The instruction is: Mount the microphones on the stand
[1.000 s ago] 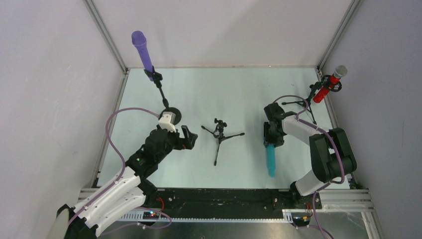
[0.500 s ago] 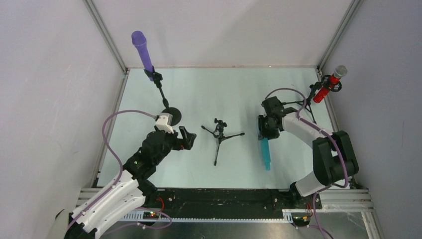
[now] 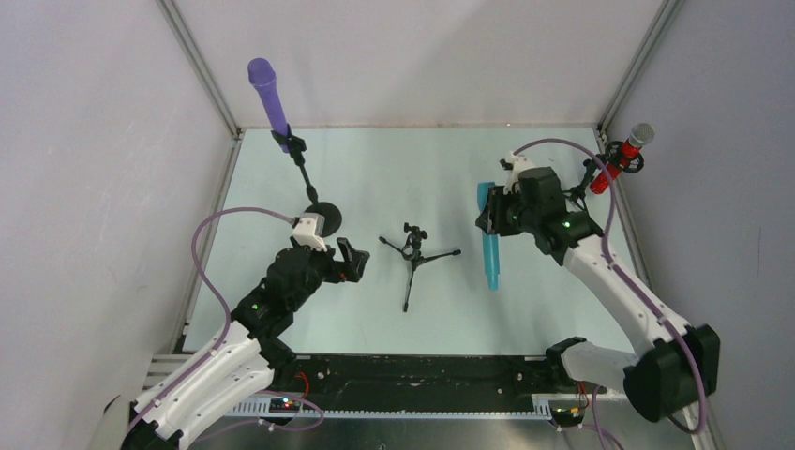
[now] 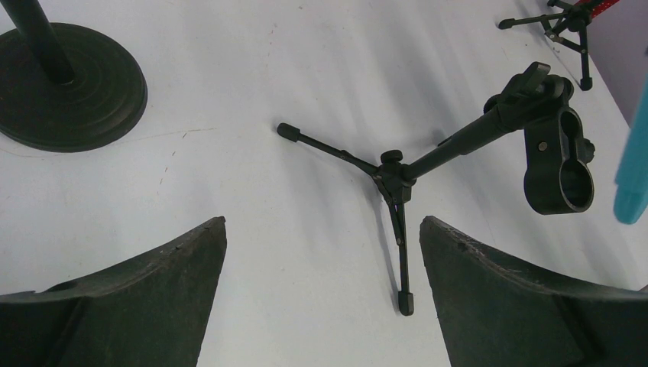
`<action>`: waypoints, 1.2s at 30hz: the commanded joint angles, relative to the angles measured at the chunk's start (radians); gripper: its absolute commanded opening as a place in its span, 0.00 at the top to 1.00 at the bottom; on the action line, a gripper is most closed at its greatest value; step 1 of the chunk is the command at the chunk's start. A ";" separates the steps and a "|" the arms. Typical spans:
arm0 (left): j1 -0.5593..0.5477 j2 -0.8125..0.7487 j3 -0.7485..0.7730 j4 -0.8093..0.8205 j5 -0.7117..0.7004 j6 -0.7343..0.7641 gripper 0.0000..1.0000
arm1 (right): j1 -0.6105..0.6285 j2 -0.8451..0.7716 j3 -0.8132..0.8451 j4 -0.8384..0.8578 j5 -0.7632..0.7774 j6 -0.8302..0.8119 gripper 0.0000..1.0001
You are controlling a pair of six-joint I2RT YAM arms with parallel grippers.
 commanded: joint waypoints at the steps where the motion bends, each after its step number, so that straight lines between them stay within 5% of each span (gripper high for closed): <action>1: 0.008 -0.014 -0.001 0.040 -0.007 0.024 0.00 | 0.004 -0.132 0.047 0.190 -0.144 -0.022 1.00; 17: 0.008 -0.010 0.011 0.041 0.021 0.036 0.00 | 0.036 -0.284 -0.011 0.712 -0.451 0.075 1.00; 31: 0.009 0.008 0.009 0.044 0.040 0.031 0.00 | 0.336 -0.284 -0.078 0.954 -0.473 -0.355 1.00; 36: 0.008 0.010 0.009 0.045 0.042 0.028 0.00 | 0.400 -0.263 -0.140 1.071 -0.438 -0.396 1.00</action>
